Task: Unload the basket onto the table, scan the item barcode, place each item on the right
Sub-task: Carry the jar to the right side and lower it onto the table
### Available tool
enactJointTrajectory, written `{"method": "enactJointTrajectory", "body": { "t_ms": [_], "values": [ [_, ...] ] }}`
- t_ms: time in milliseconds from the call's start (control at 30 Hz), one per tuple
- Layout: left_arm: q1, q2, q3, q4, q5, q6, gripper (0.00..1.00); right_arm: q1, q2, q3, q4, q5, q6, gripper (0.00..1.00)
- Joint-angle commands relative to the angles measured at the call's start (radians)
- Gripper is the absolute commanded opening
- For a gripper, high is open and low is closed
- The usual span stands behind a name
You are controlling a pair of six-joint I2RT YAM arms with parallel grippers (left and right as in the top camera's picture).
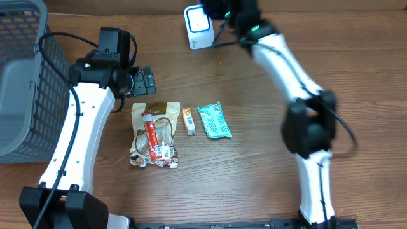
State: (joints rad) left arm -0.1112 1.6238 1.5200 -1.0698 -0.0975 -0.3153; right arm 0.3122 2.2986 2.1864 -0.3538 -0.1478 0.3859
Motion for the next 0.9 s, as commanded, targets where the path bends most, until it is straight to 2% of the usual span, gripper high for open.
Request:
{"method": "enactJointTrajectory", "body": {
  "t_ms": [0, 167, 233, 433, 600, 867],
  "values": [
    [-0.007, 0.006, 0.018, 0.0, 0.005, -0.014, 1.0, -0.082, -0.249, 0.026, -0.199, -0.022, 0.015, 0.04],
    [-0.007, 0.006, 0.018, 0.001, 0.005, -0.014, 1.0, -0.206, -0.338, 0.026, -0.612, -0.022, 0.012, 0.04],
    [-0.007, 0.006, 0.018, 0.001, 0.005, -0.014, 1.0, -0.283, -0.341, 0.025, -0.833, -0.018, 0.006, 0.07],
    [-0.007, 0.006, 0.018, 0.001, 0.005, -0.014, 1.0, -0.43, -0.293, 0.02, -1.157, 0.123, 0.004, 0.08],
    [-0.007, 0.006, 0.018, 0.0, 0.005, -0.014, 1.0, -0.5, -0.273, -0.088, -1.193, 0.14, 0.003, 0.1],
    [-0.007, 0.006, 0.018, 0.001, 0.005, -0.014, 1.0, -0.552, -0.273, -0.361, -1.062, 0.145, 0.003, 0.11]
  ]
}}
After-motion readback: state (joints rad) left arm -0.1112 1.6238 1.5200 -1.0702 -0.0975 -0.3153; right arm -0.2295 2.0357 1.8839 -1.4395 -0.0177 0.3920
